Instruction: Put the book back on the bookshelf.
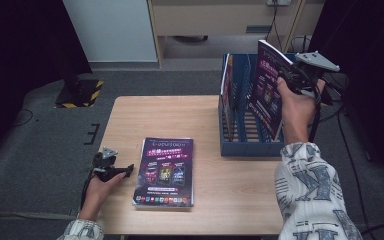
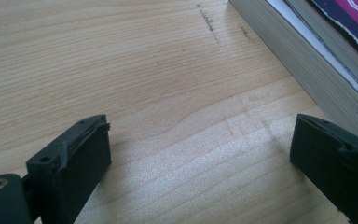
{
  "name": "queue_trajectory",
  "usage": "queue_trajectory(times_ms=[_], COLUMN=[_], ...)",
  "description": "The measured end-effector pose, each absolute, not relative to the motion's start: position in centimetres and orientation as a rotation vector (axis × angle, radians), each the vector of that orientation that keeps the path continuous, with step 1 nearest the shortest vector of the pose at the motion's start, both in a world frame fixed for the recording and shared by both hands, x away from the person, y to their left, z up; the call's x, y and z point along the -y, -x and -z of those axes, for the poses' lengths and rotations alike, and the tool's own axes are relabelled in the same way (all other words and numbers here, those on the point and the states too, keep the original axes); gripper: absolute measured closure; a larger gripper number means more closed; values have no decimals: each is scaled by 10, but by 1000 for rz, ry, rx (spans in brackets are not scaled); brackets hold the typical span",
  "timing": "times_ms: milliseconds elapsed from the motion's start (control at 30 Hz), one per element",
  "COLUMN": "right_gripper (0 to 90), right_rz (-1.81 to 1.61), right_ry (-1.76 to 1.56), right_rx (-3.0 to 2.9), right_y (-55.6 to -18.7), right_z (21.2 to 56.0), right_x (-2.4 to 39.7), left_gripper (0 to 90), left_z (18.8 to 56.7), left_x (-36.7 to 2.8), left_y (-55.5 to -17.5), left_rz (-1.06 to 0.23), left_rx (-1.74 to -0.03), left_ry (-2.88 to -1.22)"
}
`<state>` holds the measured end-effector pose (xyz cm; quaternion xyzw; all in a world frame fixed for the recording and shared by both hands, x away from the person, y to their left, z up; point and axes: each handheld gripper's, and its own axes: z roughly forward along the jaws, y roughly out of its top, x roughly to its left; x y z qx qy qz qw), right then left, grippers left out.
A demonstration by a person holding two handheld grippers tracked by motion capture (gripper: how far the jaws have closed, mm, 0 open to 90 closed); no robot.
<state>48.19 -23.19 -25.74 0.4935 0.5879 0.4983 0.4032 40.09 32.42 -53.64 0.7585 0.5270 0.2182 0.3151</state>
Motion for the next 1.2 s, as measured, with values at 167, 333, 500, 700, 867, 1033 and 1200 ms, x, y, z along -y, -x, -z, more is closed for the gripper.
queue_trajectory(times_ms=[167,333,500,700,867,1033,1200], right_gripper=[823,822,823,823,823,822,822], right_rz=[-1256,-1249,-1253,-1266,-1263,-1287,-1278], right_ry=[-1261,-1266,-1272,-1274,-1264,-1274,-1295], right_rx=[-1456,-1428,-1404,-1401,-1418,-1407,-1411], right_y=[-488,-492,-495,-499,-503,-508,-515], right_z=[263,269,277,283,289,299,317], right_x=[229,225,223,218,213,216,217], left_gripper=[41,41,41,41,41,40,34], left_z=[536,536,536,536,536,537,537], left_x=[-324,-324,-325,-325,-325,-324,-323], left_y=[-401,-401,-401,-400,-400,-400,-400], left_rz=[-575,-575,-571,-573,-573,-574,-574], left_rx=[-1388,-1388,-1379,-1380,-1380,-1381,-1387], left_ry=[-1999,-1999,-2004,-2004,-2003,-2004,-1999])
